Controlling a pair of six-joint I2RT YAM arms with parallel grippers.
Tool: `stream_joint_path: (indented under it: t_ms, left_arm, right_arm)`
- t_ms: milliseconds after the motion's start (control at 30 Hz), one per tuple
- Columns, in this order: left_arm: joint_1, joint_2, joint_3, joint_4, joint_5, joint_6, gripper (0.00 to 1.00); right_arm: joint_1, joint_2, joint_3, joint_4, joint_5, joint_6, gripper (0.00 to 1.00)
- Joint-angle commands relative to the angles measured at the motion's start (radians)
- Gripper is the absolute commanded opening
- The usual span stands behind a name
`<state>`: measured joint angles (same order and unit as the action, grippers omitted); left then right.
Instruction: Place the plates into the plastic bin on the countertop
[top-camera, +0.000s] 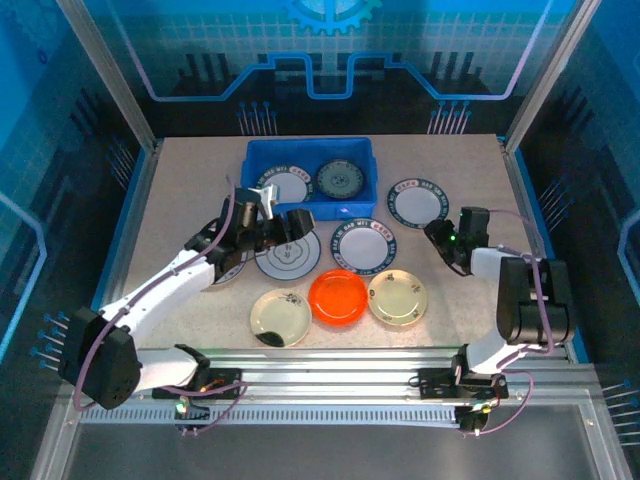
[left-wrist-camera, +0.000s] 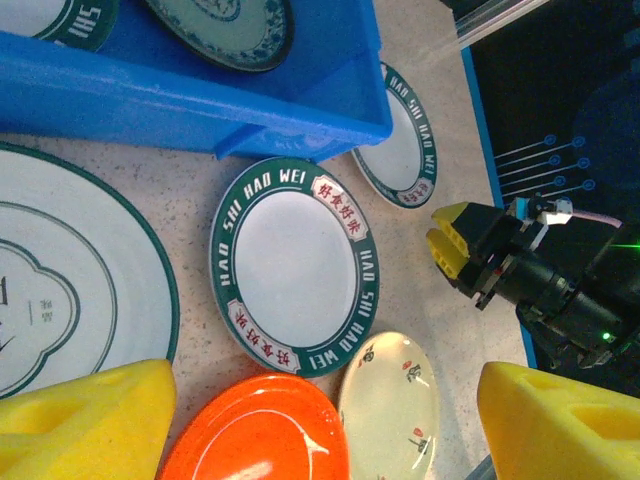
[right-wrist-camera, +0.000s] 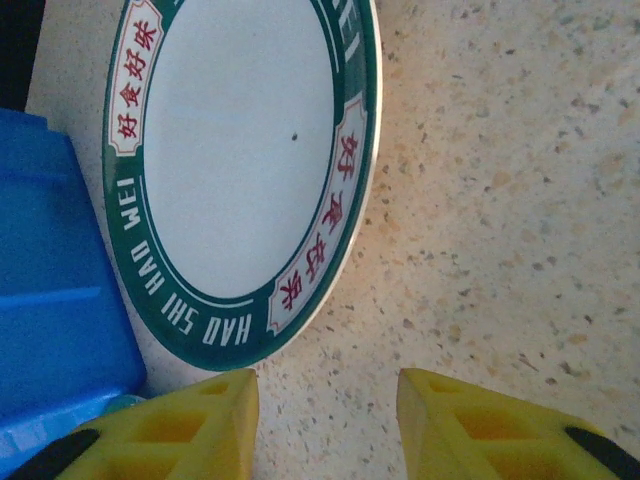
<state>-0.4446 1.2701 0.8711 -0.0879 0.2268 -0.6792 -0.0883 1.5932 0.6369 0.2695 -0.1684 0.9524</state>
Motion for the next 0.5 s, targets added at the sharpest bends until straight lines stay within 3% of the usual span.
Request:
stream_joint_path:
  t_ms: [0,467]
  left_arm:
    - [-0.008,0.011,-0.009,0.027,0.020,0.004,0.80]
    - [-0.006,0.038,-0.009,0.043,0.015,-0.002,0.79]
  right_arm:
    - [-0.013,0.019,0.033,0.066,-0.007,0.034,0.41]
    - [-0.013,0.136,0.103,0.046,-0.037,0.052,0.39]
